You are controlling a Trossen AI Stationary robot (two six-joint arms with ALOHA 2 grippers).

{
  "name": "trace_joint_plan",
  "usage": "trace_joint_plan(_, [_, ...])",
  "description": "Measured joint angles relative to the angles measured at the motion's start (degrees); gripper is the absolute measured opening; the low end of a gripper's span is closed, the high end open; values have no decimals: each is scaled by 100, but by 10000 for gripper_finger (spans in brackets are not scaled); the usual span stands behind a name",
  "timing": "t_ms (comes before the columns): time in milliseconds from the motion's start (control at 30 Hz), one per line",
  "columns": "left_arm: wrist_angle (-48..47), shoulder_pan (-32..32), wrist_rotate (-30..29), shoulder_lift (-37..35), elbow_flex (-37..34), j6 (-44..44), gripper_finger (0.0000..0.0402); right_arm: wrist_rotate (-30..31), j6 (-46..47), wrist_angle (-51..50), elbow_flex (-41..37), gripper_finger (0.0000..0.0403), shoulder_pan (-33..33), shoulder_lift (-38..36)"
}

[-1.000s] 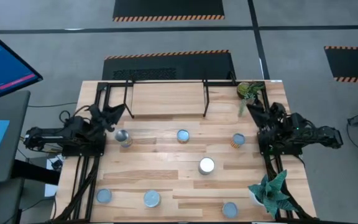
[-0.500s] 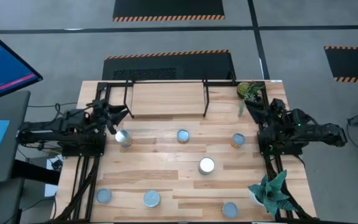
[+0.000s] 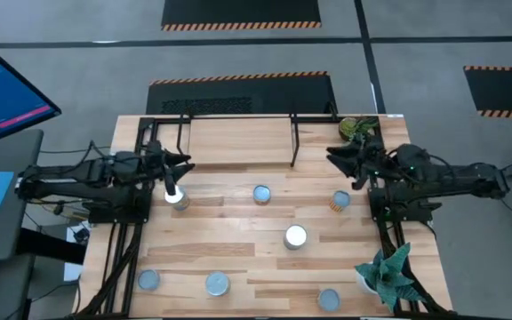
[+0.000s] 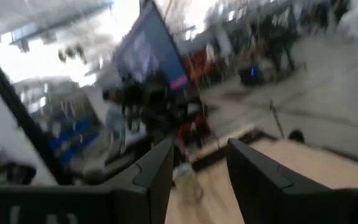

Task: Pick and place cans onto a shelf
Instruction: Put the canned peas on the shelf

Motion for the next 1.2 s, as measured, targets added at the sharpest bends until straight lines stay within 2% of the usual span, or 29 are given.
trace_joint_plan(233, [-245,0,159,380,36,-235,163,-133,2,-2255,1273,175,111,468])
trace_joint_plan(433, [-484,0,189,482,38,-323,163,-308,128,-3473,1789,175,108,745])
trace_joint_plan(700, [-539,0,187,480,38,-350,163,-328,391,-4135,1816,175,214,875])
trace_joint_plan(967, [-1226,2,185,480,38,-1088,163,-329,410,-4467,1816,175,336,1013])
trace_joint_plan(1200, [-1454,2,181,477,38,-1413,163,-149,703,-4620,1816,175,231,1139])
